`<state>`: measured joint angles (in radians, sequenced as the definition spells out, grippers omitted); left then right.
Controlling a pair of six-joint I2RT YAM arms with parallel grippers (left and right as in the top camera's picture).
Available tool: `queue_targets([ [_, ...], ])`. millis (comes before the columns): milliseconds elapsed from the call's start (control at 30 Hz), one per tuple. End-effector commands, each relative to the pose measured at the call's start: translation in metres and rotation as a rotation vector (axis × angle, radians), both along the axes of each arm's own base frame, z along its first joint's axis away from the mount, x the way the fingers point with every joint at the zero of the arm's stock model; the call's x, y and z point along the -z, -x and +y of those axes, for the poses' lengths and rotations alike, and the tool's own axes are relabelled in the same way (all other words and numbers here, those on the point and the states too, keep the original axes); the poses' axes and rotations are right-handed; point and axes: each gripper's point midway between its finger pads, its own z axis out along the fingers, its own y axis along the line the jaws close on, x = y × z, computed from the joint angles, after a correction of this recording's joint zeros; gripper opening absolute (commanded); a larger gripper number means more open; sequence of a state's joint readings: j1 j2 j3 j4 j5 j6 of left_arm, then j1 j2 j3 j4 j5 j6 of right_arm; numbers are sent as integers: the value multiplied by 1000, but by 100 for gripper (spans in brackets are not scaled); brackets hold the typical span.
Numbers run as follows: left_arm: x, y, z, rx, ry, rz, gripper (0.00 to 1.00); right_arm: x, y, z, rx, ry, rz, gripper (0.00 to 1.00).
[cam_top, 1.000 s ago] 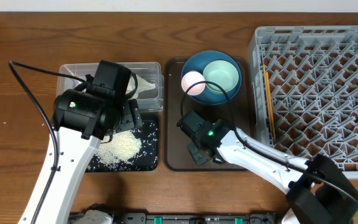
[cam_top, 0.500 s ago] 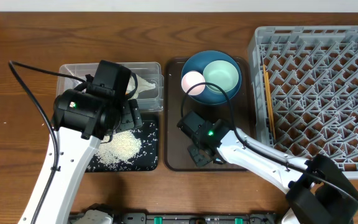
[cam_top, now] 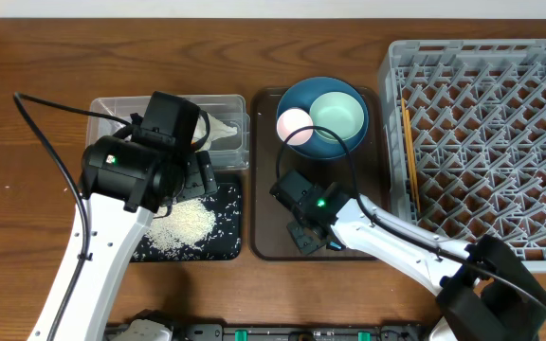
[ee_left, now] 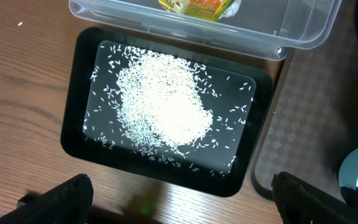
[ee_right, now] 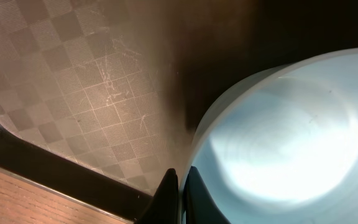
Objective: Sort waste into correct bins and load items into the dishwasher rack
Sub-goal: 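Lift the light-blue bowl and carry it to the grey rack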
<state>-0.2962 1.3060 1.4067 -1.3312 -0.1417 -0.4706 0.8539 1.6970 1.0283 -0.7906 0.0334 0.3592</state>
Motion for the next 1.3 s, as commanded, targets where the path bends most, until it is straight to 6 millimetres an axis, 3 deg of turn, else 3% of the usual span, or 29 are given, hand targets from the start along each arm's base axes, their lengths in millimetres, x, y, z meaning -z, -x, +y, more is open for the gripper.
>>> queue_targets([
  [0,1,0,4,-4,-19,5,95,0,2,5,-4,-12,6,1],
  [100,1,0,4,-4,-19,5,95,-8,-6,15,3,-57,-7,1],
  [300,1,0,4,-4,-19,5,95,-48,-40,26,-1,-112,-63,1],
  [567,1,0,4,-4,-19,5,95,-113,-105,11,16,-198,-170,1],
  [733,1,0,4,-4,-19,5,95,-156,-147,-5,31,-371,-215,1],
  [867,1,0,4,-4,-19,5,95,-197,-183,-30,51,-579,-271,1],
  [967,1,0,4,-4,-20,5,95,-222,-211,-61,91,-718,-344,1],
  [1133,1,0,4,-4,-19,5,95,-245,-249,-131,179,-789,-495,1],
  [1267,1,0,4,-4,-19,5,95,-256,-268,-172,206,-818,-597,1],
])
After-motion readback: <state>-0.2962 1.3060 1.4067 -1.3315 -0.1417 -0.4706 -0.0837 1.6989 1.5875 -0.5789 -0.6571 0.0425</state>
